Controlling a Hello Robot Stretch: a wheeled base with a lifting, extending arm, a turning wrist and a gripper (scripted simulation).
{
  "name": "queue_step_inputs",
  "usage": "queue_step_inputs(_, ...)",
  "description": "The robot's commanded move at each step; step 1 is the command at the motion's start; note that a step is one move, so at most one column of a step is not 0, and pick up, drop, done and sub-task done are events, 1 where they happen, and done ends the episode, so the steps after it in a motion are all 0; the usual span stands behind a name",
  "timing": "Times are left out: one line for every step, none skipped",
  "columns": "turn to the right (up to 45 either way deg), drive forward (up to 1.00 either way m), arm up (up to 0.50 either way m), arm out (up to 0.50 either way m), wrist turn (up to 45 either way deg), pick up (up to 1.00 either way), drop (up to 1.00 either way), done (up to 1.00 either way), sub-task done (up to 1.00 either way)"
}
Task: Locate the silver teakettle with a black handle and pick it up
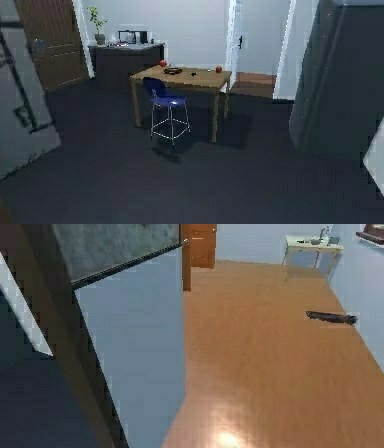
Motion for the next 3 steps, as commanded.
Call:
queue_step_inputs(-24.0,0.0,0.0,0.0,0.0,0.0,0.0,0.0,0.0)
queue_step_inputs(0.0,1.0,0.0,0.0,0.0,0.0,0.0,0.0,0.0)
queue_step_inputs(-3.0,0.0,0.0,0.0,0.0,0.0,0.0,0.0,0.0)
